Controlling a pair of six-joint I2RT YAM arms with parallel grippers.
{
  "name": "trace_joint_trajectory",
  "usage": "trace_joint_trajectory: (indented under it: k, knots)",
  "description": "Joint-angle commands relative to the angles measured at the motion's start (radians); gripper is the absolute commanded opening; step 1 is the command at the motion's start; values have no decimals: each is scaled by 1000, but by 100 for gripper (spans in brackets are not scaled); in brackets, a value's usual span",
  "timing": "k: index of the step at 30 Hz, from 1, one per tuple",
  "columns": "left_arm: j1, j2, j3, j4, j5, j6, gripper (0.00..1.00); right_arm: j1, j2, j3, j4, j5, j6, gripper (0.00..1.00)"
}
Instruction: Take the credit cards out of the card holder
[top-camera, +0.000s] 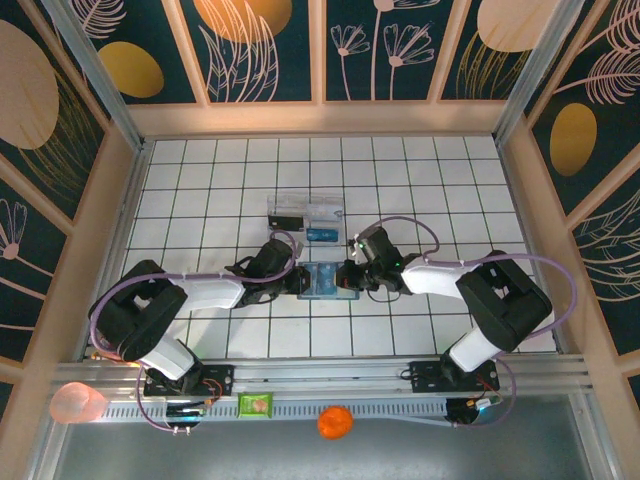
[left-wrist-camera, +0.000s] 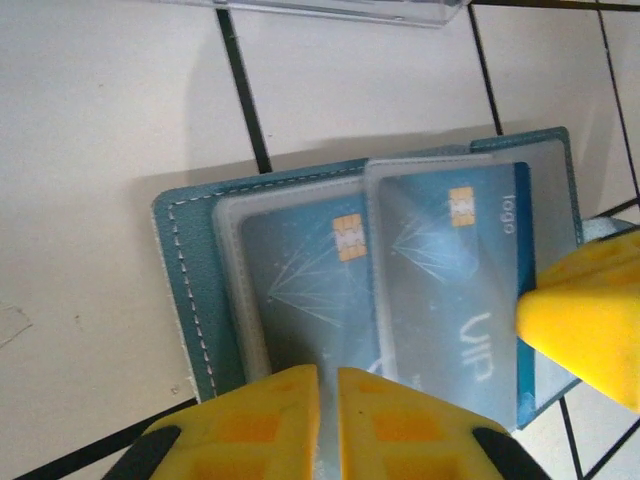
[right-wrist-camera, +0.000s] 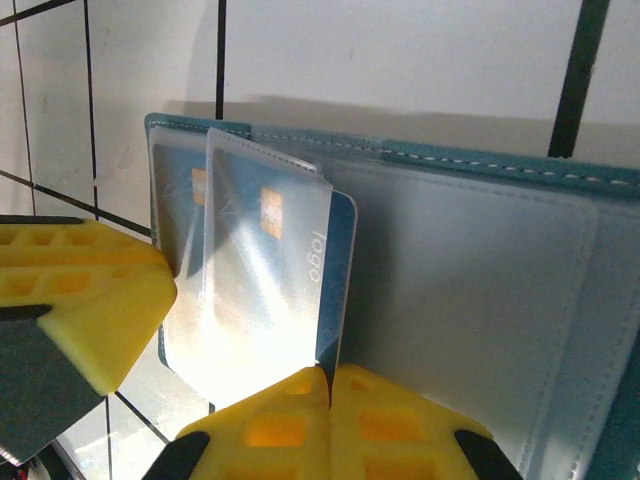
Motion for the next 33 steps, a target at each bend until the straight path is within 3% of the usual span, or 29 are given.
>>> trace_joint_trajectory:
  k: [1,6,22,30,33]
  knots:
    - [12,-51,-26,-56,0,18,23,46,10,7,-4,15,5,0]
    - [12,-97,-11,-42,39,25,25,93,67,76,14,21,18,0]
    - [9,-16,-2,10,97,11,20,117,118,124,3,23,25,0]
    - [9,54,-12,-37,47,-10,4,108,109,104,20,10,30,0]
    - [10,54,-20,-36,47,-14,3,93,106,86,41,-9,39,4]
